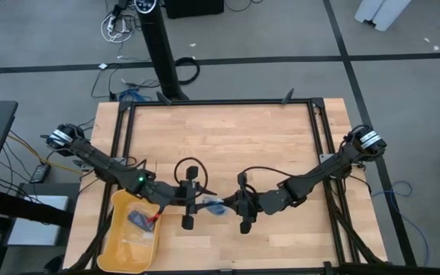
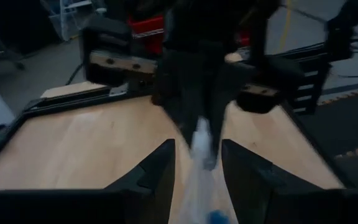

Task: Roll bandage
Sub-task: Close the transparent zip bag

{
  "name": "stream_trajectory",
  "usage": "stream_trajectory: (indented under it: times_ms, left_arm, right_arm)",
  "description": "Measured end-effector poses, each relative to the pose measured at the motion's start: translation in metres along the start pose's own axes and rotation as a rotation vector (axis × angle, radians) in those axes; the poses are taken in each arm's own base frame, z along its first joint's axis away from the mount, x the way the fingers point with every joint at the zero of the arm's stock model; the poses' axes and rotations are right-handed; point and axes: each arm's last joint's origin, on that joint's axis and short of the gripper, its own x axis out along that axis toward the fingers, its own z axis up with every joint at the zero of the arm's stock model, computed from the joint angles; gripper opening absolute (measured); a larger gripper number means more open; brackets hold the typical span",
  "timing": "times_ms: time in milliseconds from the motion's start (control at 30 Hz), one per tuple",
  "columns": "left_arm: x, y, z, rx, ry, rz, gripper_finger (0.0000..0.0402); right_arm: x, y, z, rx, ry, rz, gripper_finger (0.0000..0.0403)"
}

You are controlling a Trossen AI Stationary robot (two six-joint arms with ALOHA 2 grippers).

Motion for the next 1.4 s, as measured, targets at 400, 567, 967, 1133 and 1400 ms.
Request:
stream_trajectory:
  times_ms: [400, 567, 967, 1133, 1400]
  left_arm:
    - [0.001, 0.0, 0.001, -0.04, -0.011, -0.051, 0.0138]
    - [0.003, 0.006, 0.001, -0.081, -0.008, -0.031, 0.0138]
    - [0.013, 0.004, -0.007, -0.084, 0.015, -0.086, 0.0136]
    - [0.022, 0.002, -0.012, -0.082, 0.018, -0.09, 0.0128]
    - [0.021, 0.002, -0.006, -0.093, -0.034, -0.105, 0.0105]
  right_arm:
    - [0.0, 0.0, 0.0, -0.009, -0.007, 0.019, 0.0]
    - [0.0, 0.0, 0.0, -0.014, -0.008, 0.021, 0.0]
    - [0.0, 0.0, 0.0, -0.018, -0.01, 0.027, 0.0]
    - [0.0, 0.0, 0.0, -0.018, -0.013, 0.041, 0.0]
    - [0.0, 0.001, 0.0, -0.019, -0.011, 0.042, 0.0]
